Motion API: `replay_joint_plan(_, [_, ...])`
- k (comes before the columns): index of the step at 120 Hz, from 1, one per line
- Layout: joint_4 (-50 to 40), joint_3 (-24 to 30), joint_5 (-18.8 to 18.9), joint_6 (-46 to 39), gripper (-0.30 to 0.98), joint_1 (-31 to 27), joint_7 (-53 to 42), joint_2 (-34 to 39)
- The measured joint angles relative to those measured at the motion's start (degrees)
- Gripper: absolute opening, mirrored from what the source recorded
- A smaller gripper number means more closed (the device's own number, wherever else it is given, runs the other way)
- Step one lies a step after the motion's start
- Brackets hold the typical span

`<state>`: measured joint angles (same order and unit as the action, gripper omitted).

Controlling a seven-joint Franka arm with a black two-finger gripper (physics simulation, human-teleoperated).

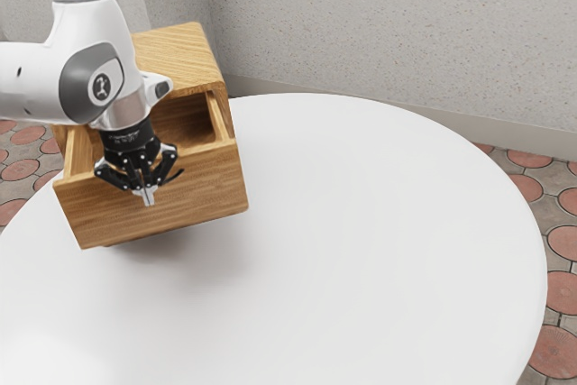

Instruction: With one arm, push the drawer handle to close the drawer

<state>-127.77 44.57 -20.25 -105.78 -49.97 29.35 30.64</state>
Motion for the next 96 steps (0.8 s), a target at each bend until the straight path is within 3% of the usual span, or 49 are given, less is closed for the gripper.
replay_joint_plan(96, [9.75, -0.27, 10.48, -0.21, -0.10, -1.96, -2.21, -14.35])
